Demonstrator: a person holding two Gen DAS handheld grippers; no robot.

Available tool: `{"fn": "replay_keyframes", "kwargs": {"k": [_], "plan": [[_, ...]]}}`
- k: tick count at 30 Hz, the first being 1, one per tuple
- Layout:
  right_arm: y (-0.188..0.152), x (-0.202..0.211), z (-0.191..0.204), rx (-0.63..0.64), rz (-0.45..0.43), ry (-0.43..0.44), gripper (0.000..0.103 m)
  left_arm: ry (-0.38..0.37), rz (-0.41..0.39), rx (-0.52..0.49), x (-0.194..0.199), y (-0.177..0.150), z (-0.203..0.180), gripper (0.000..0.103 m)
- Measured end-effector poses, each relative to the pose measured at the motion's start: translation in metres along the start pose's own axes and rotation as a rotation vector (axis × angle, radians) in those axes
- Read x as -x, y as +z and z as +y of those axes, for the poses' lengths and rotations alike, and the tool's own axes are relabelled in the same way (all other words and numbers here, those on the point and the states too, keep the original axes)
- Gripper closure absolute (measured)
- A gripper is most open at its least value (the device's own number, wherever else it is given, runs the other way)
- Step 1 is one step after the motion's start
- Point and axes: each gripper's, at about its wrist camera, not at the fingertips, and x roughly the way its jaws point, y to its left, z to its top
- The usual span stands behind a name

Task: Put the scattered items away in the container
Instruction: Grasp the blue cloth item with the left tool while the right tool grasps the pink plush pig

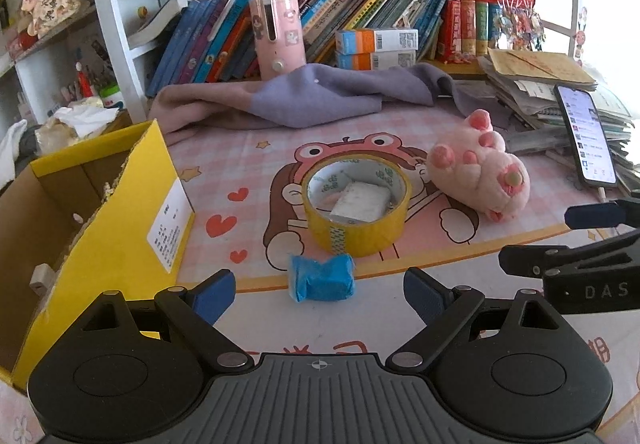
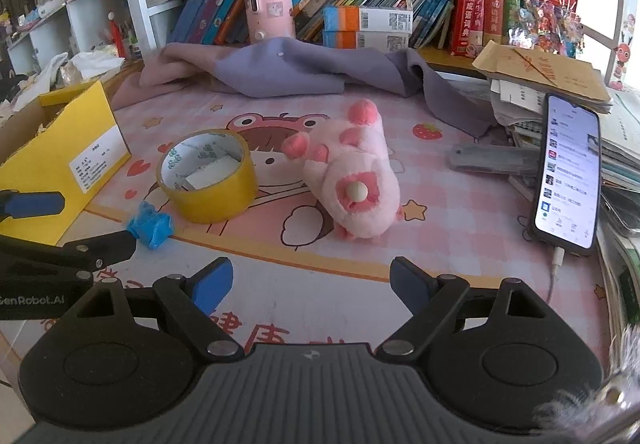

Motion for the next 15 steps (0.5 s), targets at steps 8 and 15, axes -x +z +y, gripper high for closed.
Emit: {"fn": "replay_keyframes", "kwargs": {"k": [8, 15], "plan": [[0.014, -0.021, 0.006, 0.073, 0.009, 0.019, 0.018, 0.025, 0.011, 0.025, -0.009, 0.001, 0.011, 0.017], [0.023, -0.039, 0.003, 0.109, 0.009, -0.042, 0.018, 0.009, 0.035, 0.03, -0.028, 0.002, 0.013, 0.017]]}}
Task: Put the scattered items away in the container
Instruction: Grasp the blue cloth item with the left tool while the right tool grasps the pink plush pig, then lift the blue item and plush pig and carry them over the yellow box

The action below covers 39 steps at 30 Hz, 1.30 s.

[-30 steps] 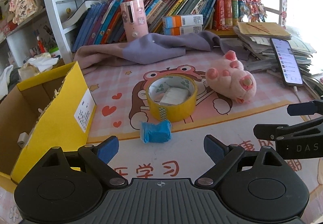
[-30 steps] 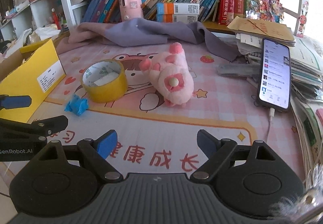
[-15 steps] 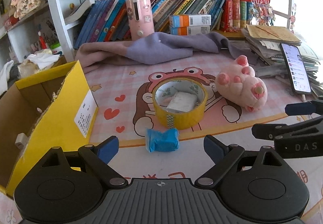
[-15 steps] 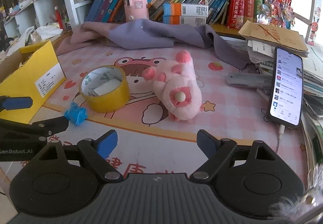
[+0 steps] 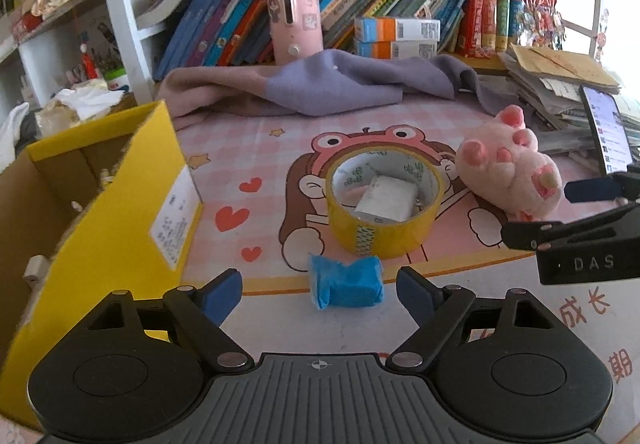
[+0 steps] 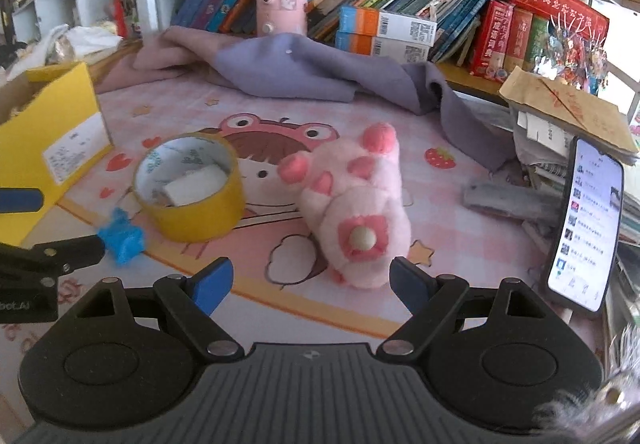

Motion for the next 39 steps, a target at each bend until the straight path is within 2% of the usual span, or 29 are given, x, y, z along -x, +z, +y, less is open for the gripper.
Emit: {"fn": "replay_keyframes", "kwargs": {"k": [11, 14, 19, 21, 23, 25, 27, 30, 34, 39], "plan": [[0.013, -0.027, -0.012, 0.034, 0.002, -0.057, 0.017, -0.019, 0.05, 0.027, -0.034, 0.004, -0.002, 0.021], [0.015, -0.032, -0.016, 0.028, 0.002, -0.065, 0.017, -0.028, 0.065, 0.026, -0.038, 0.004, -0.003, 0.029], [0.016, -0.038, -0.019, 0.024, -0.002, -0.054, 0.017, -0.023, 0.089, 0.006, -0.042, 0.004, -0.006, 0.03], [0.016, -0.04, -0.019, 0.028, -0.01, -0.046, 0.018, -0.026, 0.1, 0.007, -0.044, 0.004, -0.006, 0.037], [0.016, -0.045, -0.02, 0.03, -0.004, -0.04, 0.02, -0.03, 0.104, 0.013, -0.044, 0.004, -0.005, 0.038], [0.016, -0.048, -0.021, 0.029, -0.002, -0.037, 0.024, -0.035, 0.103, 0.015, -0.044, 0.004, -0.005, 0.041], [0.016, -0.05, -0.022, 0.035, -0.003, -0.035, 0.028, -0.05, 0.101, 0.019, -0.044, 0.004, -0.005, 0.049], [0.016, -0.053, -0.024, 0.033, 0.004, -0.027, 0.045, -0.07, 0.1, 0.021, -0.043, 0.004, -0.006, 0.059], [0.014, -0.052, -0.026, 0.001, 0.002, -0.025, 0.053, -0.075, 0.102, 0.027, -0.041, 0.005, -0.005, 0.061], [0.015, -0.047, -0.029, -0.022, -0.002, -0.005, 0.056, -0.093, 0.067, 0.014, -0.032, 0.014, -0.004, 0.062]]}}
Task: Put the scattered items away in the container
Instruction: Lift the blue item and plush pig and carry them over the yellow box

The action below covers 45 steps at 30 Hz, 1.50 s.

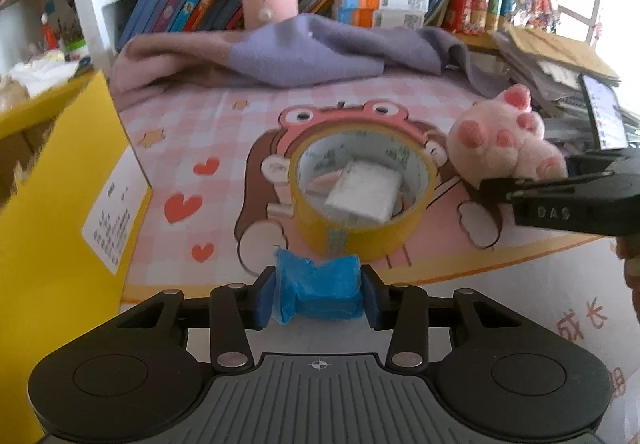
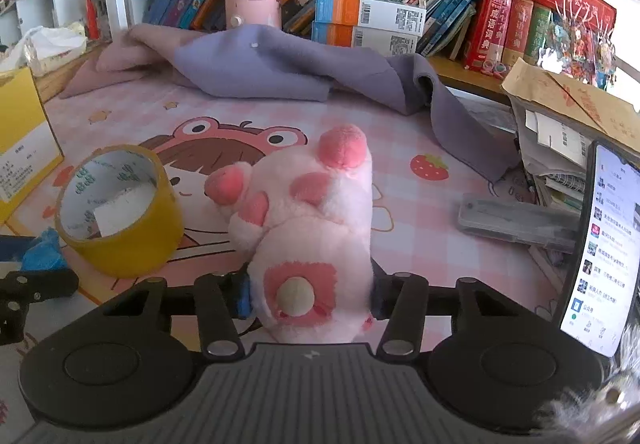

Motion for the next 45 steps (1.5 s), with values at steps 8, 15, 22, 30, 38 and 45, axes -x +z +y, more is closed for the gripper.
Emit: {"fn": "replay_keyframes", "kwargs": {"k": [8, 15, 22, 30, 38, 45], "plan": [[0.001, 0.027, 0.0, -0.015, -0.016, 0.032, 0.056, -0.026, -0.042, 0.003, 0.027, 0.008, -0.003, 0.063], [-0.003, 0.061, 0.005, -0.011, -0.027, 0.046, 0.056, -0.059, -0.088, 0.004, 0.058, 0.013, -0.005, 0.063], [-0.011, 0.093, 0.019, -0.01, -0.024, 0.048, 0.056, -0.102, -0.115, 0.007, 0.089, 0.002, -0.004, 0.063], [-0.025, 0.133, 0.049, 0.003, -0.02, 0.044, 0.056, -0.169, -0.137, -0.006, 0.124, -0.013, 0.009, 0.064], [-0.036, 0.177, 0.087, 0.001, -0.048, 0.002, 0.056, -0.243, -0.17, -0.022, 0.157, -0.037, 0.027, 0.064], [-0.053, 0.215, 0.127, -0.048, -0.035, -0.008, 0.056, -0.292, -0.187, -0.024, 0.194, -0.069, 0.051, 0.064]]}}
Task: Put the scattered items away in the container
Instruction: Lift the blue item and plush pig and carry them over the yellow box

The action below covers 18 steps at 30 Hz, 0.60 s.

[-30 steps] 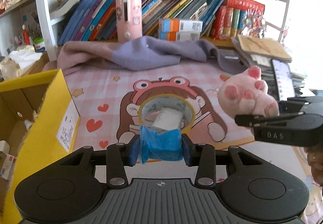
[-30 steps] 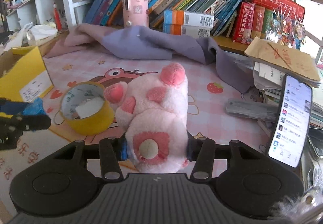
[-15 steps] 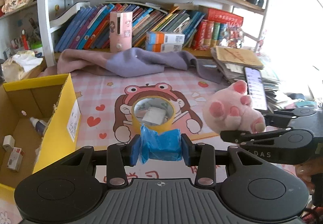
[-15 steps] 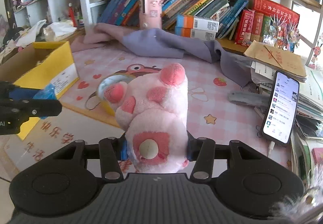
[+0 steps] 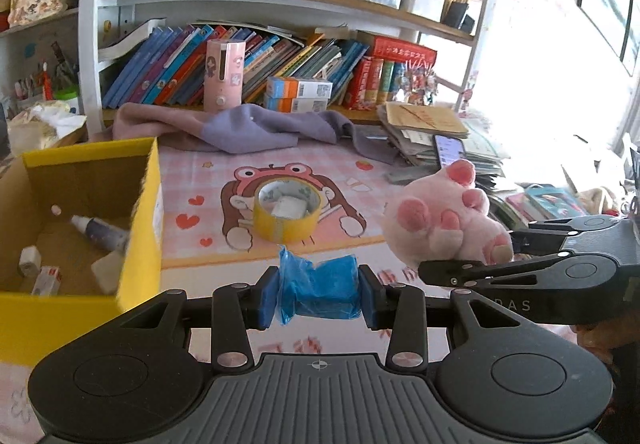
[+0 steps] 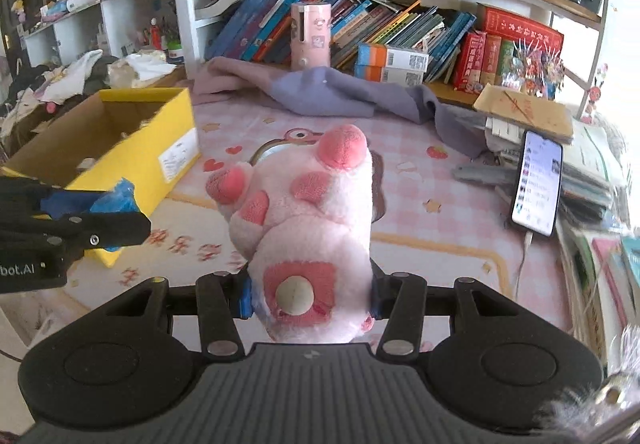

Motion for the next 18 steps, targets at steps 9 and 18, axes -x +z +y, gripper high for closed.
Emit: {"fn": "replay_keyframes", "kwargs": {"k": [9, 18], "plan": [[-0.014, 0.039, 0.062, 0.03, -0.025, 0.005, 0.056, -0.007, -0.046, 0.024, 0.058, -0.027, 0.025, 0.064], [-0.033, 0.07, 0.122, 0.05, -0.048, 0.025, 0.056, 0.008, -0.08, 0.039, 0.107, -0.05, 0.054, 0.064]]}}
